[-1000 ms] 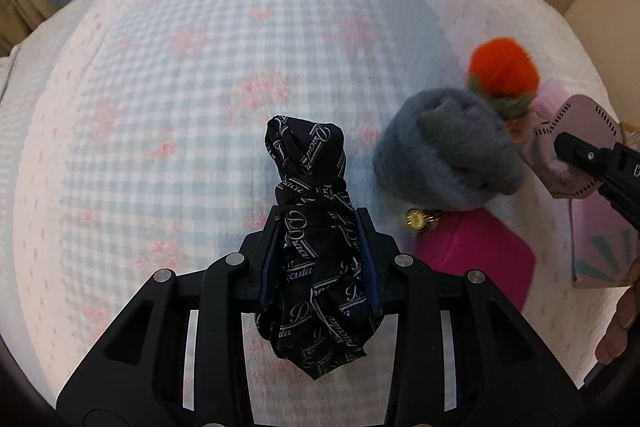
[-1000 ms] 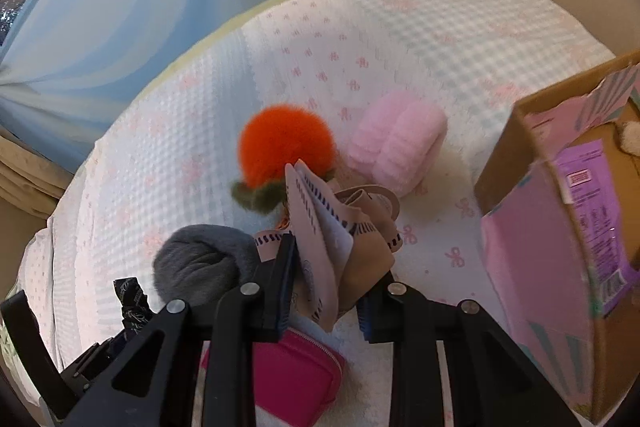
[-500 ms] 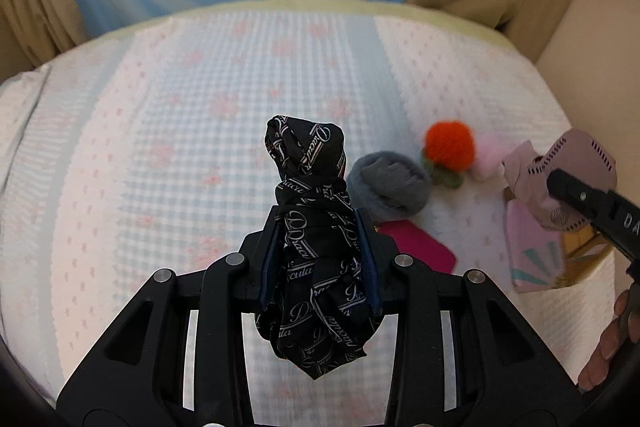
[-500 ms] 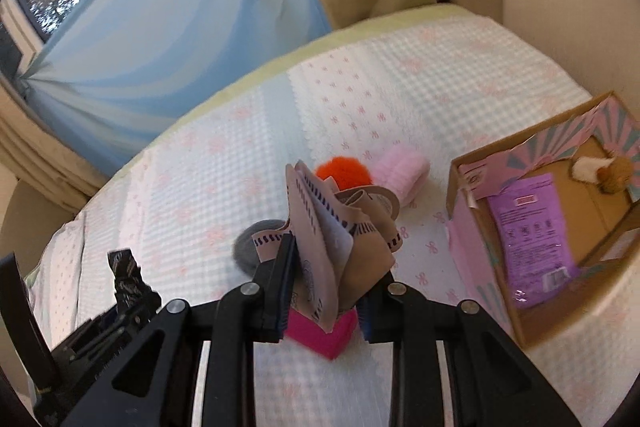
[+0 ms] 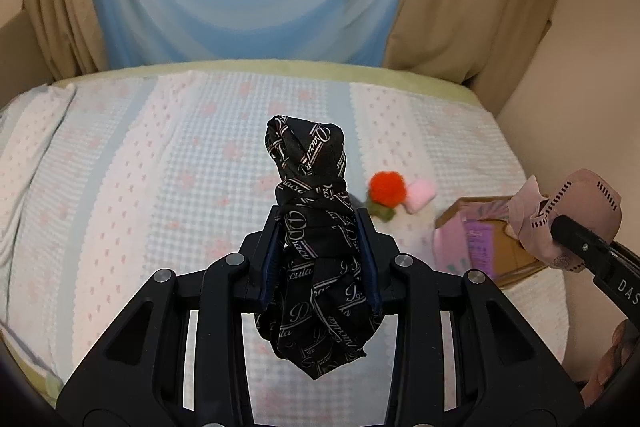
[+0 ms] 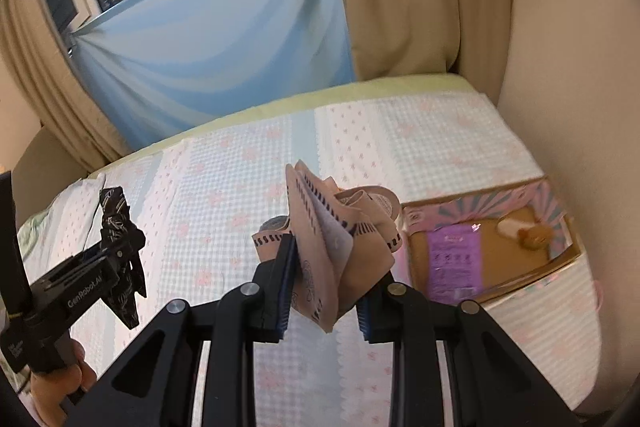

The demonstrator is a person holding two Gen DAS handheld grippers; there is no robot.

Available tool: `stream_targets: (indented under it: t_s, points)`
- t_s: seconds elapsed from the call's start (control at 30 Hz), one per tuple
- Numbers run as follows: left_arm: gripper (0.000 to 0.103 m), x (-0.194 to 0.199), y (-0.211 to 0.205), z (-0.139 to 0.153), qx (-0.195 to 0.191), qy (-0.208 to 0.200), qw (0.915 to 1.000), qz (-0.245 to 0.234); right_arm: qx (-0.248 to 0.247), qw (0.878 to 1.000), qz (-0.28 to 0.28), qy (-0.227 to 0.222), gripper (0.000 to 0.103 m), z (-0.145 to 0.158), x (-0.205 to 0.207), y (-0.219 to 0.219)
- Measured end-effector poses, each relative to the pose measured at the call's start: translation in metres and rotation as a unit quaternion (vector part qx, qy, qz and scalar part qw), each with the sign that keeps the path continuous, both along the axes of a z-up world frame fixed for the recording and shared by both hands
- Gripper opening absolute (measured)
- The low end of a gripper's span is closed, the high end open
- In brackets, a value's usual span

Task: Organize soft objects
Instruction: 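Lift the scrunchie and mask and carry both over the box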

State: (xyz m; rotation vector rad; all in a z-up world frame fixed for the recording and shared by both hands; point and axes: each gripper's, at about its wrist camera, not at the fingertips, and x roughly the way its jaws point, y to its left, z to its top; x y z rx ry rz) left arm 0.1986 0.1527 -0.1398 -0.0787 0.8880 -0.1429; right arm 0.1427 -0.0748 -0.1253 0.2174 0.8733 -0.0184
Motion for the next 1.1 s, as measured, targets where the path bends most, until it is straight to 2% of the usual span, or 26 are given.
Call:
stream_targets:
  t_s: [0.17,0.33,0.47,0.77,0.87,1.1]
  points:
    - [0.031,-0.022,-0.025,0.023,0.005,-0.003,0.9998,-0.016,-0.005,1.000,0.008,-0.015,0.024,0.023,-0.019,-0.020]
    - [0.031,-0.044,-0.069,0.047,-0.007,-0.021,0.9995,-0.022,-0.020,0.999,0.035,-0.025,0.024,0.040,-0.037,-0.052]
    - [0.031,-0.058,-0.120,0.059,-0.005,-0.034,0.9989,-0.032,-0.029,0.998,0.041,-0.029,0.024,0.050,-0.047,-0.090]
    - [0.031,-0.053,-0.228,0.048,-0.020,-0.021,0.9972,-0.069,-0.045,0.999,0.010,-0.029,0.024,0.054,-0.053,-0.190]
    - [0.031,-0.045,-0.259,0.038,-0.027,-0.002,0.9965,-0.079,-0.047,0.999,0.004,-0.013,0.024,0.047,-0.045,-0.221]
    - [0.031,-0.019,-0.328,0.008,-0.004,0.030,0.9947,-0.099,-0.035,0.999,0.020,0.033,0.024,0.014,-0.013,-0.264]
